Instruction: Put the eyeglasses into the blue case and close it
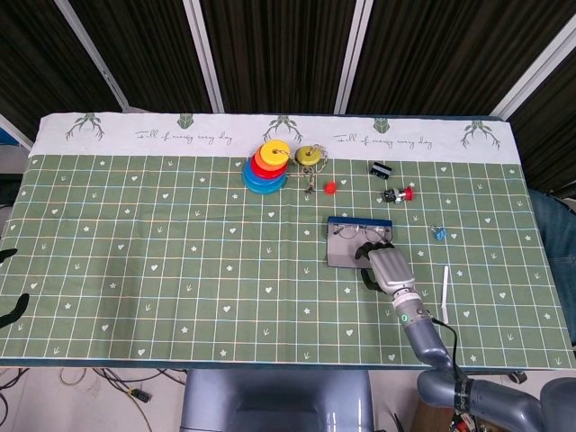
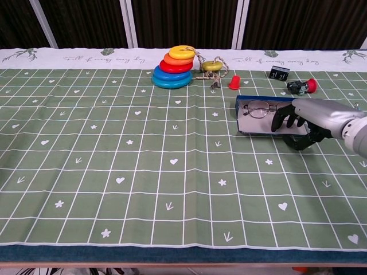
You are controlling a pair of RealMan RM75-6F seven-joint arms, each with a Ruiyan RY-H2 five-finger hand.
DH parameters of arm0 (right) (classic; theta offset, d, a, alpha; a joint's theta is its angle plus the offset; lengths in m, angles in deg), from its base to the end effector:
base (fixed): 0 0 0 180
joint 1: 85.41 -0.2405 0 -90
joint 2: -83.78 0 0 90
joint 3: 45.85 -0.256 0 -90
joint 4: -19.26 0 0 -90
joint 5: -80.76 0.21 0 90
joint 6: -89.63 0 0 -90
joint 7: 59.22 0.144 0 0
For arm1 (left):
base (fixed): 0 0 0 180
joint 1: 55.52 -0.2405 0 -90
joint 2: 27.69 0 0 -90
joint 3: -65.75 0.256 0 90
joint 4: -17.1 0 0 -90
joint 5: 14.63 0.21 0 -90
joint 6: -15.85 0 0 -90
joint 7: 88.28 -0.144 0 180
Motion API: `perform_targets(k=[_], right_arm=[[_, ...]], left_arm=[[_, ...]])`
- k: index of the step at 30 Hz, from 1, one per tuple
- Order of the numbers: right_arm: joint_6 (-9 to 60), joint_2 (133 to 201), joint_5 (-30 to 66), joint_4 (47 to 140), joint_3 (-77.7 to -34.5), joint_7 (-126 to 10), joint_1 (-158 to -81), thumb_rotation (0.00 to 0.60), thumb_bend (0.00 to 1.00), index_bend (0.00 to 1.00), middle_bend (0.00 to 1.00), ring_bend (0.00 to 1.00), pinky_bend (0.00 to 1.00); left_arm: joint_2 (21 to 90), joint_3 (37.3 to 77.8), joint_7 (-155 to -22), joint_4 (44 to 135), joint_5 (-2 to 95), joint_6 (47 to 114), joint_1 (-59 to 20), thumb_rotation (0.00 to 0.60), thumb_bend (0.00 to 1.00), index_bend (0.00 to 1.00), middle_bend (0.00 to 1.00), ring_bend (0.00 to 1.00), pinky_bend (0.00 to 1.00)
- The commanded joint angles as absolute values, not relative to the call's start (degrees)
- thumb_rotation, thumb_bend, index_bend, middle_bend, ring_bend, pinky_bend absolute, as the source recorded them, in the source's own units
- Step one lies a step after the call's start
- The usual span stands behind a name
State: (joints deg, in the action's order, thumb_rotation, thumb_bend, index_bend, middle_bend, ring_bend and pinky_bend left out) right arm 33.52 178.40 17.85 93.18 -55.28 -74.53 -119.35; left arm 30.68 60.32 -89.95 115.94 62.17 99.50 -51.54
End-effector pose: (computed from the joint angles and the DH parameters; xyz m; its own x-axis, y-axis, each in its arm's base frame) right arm -0.2225 -0.3284 -0.0329 0.3774 -0.3058 0.8741 -0.9252 -0.1640 0.3421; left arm -0.3162 0.1827 0.1912 0.3916 -0.0064 0.9201 0.9101 0.1498 -0.3863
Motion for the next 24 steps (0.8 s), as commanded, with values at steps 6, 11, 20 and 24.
perform_targets(k=[6, 11, 20, 24], right_arm=[[33.47, 178.71, 17.90, 92.82, -56.37, -74.49, -120.02, 0.600, 0.61, 0.41, 0.32, 0.31, 0.28], [33.82, 179.18, 18.15, 91.87, -57.50, -74.27, -120.92, 0.600, 0.48, 0.41, 0.32, 0.31, 0.28], [35.13, 179.74, 20.24, 90.71, -60.17, -75.34, -123.24, 0.600, 0.36, 0.43, 0.30, 0.29, 0.28], [35.45, 179.66, 21.35, 90.90, -60.68, -75.90, -123.65, 0.600, 0.40, 0.49, 0.30, 0.29, 0.28]], left_arm=[[30.68, 60.32, -89.96, 115.97, 62.15, 99.45, -51.52, 0.600, 0.31, 0.19, 0.01, 0.00, 0.00], [30.70, 60.36, -89.98, 116.01, 62.18, 99.45, -51.54, 0.600, 0.31, 0.19, 0.01, 0.00, 0.00], [30.67, 60.37, -89.98, 116.05, 62.12, 99.38, -51.54, 0.600, 0.31, 0.20, 0.01, 0.00, 0.00], [30.61, 60.36, -89.88, 116.10, 62.08, 99.30, -51.53, 0.600, 0.31, 0.20, 0.01, 0.00, 0.00]])
